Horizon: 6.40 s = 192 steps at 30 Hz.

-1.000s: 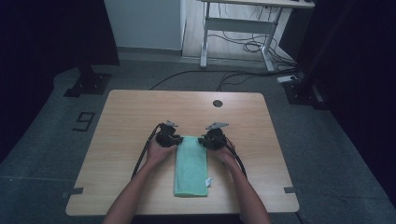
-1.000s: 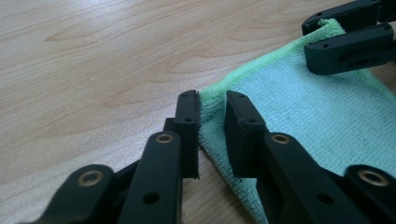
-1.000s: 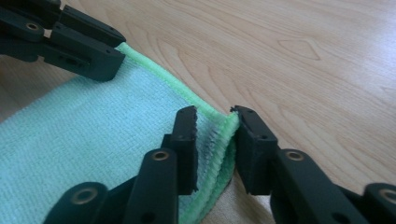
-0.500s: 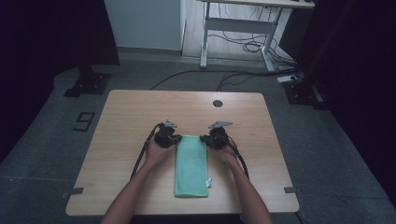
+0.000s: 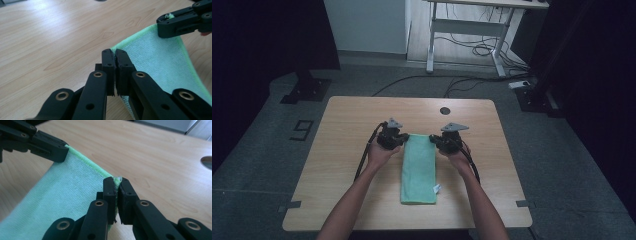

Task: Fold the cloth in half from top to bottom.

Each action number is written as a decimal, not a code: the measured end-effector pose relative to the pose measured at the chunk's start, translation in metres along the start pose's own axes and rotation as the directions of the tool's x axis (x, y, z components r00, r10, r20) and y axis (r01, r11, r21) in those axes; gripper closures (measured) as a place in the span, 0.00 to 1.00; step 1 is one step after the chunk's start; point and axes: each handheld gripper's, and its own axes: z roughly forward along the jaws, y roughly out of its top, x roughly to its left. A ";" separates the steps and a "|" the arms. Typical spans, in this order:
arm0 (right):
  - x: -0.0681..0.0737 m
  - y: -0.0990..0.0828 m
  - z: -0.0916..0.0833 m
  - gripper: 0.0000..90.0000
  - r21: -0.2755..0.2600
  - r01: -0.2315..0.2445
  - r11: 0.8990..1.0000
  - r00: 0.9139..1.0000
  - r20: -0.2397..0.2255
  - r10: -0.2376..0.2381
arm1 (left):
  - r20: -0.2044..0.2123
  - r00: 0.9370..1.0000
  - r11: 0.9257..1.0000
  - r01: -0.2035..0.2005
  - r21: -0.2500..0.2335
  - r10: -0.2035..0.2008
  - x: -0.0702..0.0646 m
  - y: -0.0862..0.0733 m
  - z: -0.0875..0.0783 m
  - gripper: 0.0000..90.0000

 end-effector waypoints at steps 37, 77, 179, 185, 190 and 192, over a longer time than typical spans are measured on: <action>0.030 -0.027 -0.047 0.93 -0.065 0.083 0.994 0.992 -0.089 -0.089 | 0.064 0.994 0.994 -0.081 -0.071 0.086 -0.027 -0.031 -0.040 0.95; 0.072 -0.076 -0.082 0.93 -0.005 0.126 0.992 0.970 -0.211 -0.124 | 0.161 0.980 0.993 -0.114 -0.021 0.116 -0.076 -0.097 -0.073 0.93; 0.121 -0.075 -0.036 0.70 0.107 0.217 0.970 0.954 -0.235 -0.188 | 0.113 0.994 0.993 -0.008 0.119 -0.005 -0.038 -0.068 -0.007 0.84; 0.122 -0.083 -0.033 0.72 0.118 0.216 0.969 0.953 -0.243 -0.183 | 0.122 0.992 0.989 -0.033 0.143 0.016 -0.035 -0.069 -0.002 0.98; 0.122 -0.088 -0.037 0.73 0.119 0.219 0.968 0.950 -0.251 -0.184 | 0.127 0.992 0.990 -0.020 0.139 0.002 -0.028 -0.068 -0.006 1.00; 0.122 -0.089 -0.039 0.73 0.116 0.216 0.969 0.951 -0.252 -0.182 | 0.120 0.993 0.990 -0.006 0.142 -0.012 -0.023 -0.068 -0.007 1.00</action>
